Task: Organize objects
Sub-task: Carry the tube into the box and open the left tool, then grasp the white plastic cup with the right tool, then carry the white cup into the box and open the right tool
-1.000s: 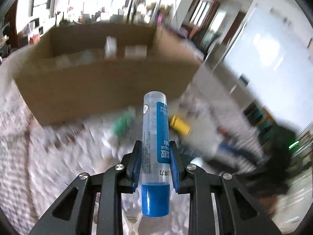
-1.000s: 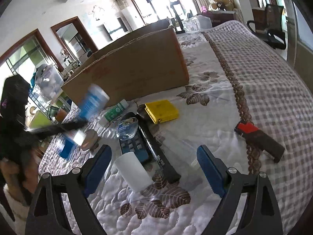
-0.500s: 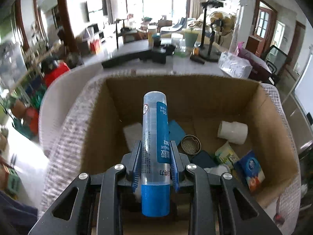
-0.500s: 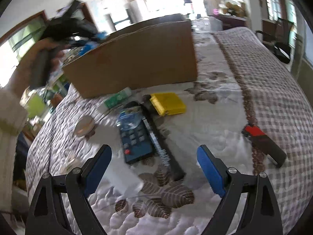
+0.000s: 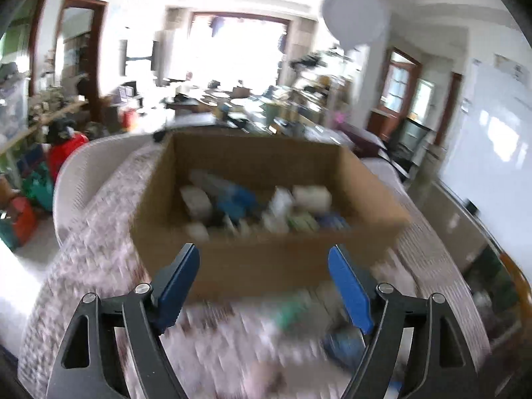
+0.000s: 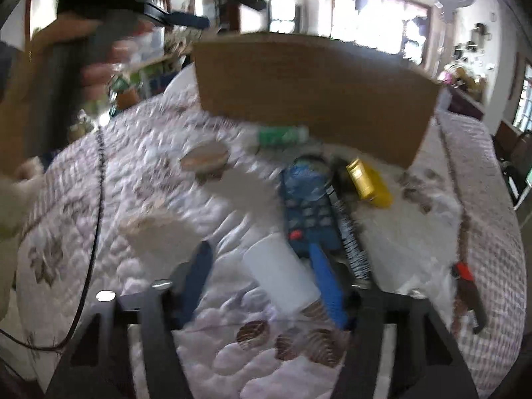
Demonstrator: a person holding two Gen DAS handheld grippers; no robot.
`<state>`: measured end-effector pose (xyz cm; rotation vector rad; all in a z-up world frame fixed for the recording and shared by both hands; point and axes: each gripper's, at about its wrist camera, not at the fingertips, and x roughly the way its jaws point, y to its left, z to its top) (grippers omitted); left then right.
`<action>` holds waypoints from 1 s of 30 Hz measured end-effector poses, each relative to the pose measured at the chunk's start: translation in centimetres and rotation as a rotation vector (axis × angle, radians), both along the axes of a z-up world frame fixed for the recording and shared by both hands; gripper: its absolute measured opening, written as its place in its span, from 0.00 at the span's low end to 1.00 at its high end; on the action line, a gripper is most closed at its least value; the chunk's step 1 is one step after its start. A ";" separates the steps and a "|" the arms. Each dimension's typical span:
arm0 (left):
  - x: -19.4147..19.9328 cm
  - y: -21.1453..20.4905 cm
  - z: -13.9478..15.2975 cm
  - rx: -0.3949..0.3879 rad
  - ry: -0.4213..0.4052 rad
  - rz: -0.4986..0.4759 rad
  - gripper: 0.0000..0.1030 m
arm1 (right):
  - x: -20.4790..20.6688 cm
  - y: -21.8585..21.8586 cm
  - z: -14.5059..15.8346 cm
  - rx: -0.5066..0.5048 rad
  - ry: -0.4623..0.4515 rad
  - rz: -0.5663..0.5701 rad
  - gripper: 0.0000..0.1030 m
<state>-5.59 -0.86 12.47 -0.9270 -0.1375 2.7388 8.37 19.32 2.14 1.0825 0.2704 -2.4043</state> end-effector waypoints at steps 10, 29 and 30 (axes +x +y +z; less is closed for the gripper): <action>3.8 -2.3 -7.0 0.178 -0.138 0.032 0.78 | -0.7 1.1 0.5 -0.065 -0.030 -0.032 1.00; 3.2 -2.7 -8.1 0.179 -0.183 0.107 0.78 | -17.9 6.0 15.5 -0.080 0.120 -0.372 1.00; 3.2 -2.6 -8.1 0.177 -0.186 0.106 0.78 | -19.4 5.7 15.1 -0.055 0.111 -0.392 1.00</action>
